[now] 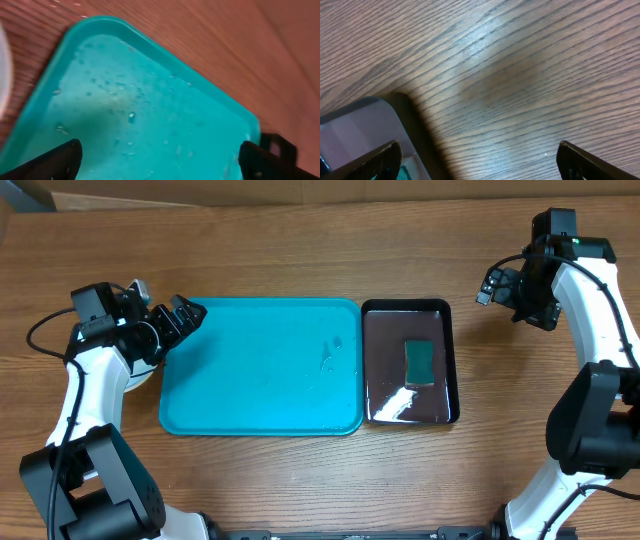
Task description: Clean dirty plates on tray and stack at the side
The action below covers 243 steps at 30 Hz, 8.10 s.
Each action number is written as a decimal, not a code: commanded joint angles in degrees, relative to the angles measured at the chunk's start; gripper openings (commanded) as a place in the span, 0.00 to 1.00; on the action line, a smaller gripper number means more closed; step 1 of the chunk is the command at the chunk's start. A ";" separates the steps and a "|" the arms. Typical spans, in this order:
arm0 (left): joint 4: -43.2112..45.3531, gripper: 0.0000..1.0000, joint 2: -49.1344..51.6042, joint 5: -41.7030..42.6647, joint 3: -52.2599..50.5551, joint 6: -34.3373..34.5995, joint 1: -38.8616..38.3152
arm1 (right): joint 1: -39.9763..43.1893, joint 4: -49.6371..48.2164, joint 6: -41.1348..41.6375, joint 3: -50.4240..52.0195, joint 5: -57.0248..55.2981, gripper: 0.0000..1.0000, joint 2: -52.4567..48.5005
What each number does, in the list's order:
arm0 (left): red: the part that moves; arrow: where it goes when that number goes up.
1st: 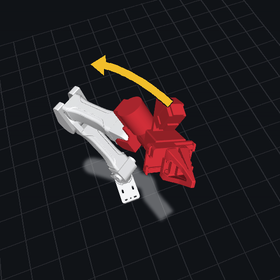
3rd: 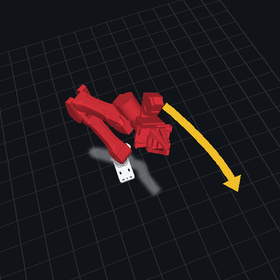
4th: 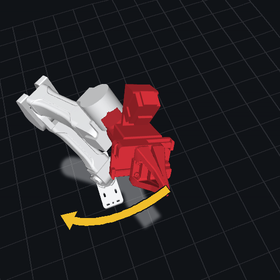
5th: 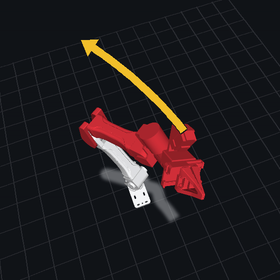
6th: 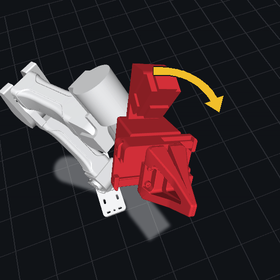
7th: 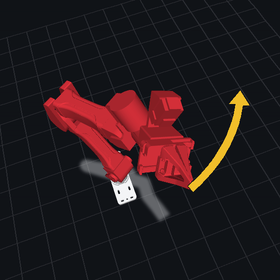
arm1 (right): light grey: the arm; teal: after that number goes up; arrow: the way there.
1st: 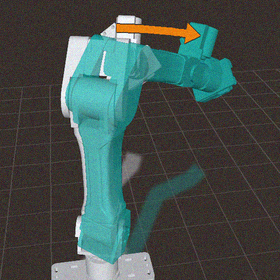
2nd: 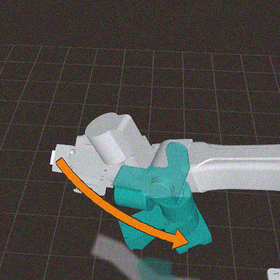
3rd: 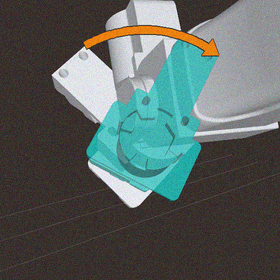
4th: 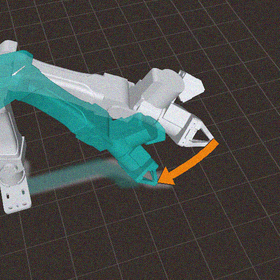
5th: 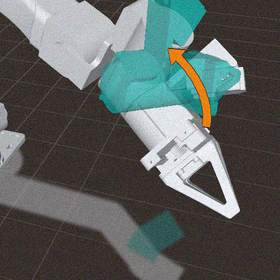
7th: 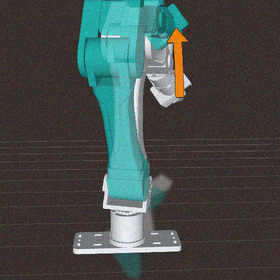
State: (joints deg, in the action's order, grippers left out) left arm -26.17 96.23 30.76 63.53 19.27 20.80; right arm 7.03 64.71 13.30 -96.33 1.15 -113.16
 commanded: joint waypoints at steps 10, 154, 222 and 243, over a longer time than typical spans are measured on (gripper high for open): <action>-0.17 1.00 -1.20 -9.35 1.14 -1.29 -0.20 | 0.09 -0.13 -0.02 -0.81 -0.02 1.00 0.22; -1.01 1.00 -31.63 -13.81 0.39 -1.29 -17.46 | -13.70 -59.95 -7.13 95.86 -2.38 1.00 112.87; 22.53 1.00 -95.97 -22.25 -63.25 -2.14 -18.21 | -13.70 -59.95 -7.13 95.86 -2.38 1.00 112.87; 22.53 1.00 -95.97 -22.25 -63.25 -2.14 -18.21 | -13.70 -59.95 -7.13 95.86 -2.40 1.00 112.87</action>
State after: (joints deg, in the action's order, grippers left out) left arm -3.46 0.89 9.15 0.47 18.17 2.96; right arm -6.83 5.13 5.96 -1.06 -0.47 -0.84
